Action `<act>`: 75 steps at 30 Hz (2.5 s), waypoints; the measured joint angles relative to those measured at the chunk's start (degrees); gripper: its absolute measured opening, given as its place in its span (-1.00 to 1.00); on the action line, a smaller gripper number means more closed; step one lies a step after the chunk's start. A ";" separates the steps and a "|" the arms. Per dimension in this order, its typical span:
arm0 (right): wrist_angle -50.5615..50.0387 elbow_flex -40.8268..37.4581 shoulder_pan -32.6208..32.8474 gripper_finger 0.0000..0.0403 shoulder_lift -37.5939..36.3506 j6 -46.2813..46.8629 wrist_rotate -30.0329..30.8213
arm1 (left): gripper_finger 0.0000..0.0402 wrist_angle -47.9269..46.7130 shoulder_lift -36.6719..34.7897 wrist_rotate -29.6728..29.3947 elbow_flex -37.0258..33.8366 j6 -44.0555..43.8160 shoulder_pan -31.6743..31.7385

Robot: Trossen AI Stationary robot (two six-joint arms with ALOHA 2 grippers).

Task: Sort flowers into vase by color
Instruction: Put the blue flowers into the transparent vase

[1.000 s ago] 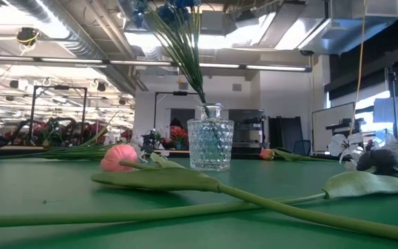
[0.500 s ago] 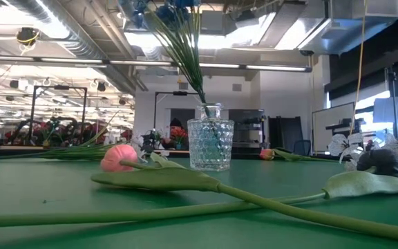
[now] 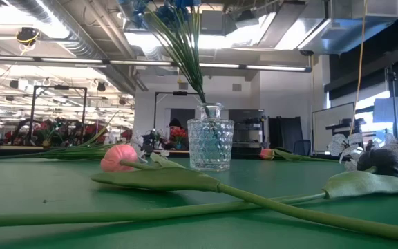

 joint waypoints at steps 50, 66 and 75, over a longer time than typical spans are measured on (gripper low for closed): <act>-10.98 -8.59 0.14 -0.98 -12.03 -5.78 10.74 | -0.23 -41.09 -14.46 -47.29 -1.97 -13.76 -19.15; 20.04 -27.04 -6.34 -0.98 -2.82 -3.09 6.72 | -0.34 -22.94 -33.47 -55.90 -39.84 -23.19 -22.04; 31.01 -26.41 -6.34 -0.98 8.58 -4.55 6.09 | -0.40 0.28 -43.69 -52.37 -59.37 -16.44 -22.04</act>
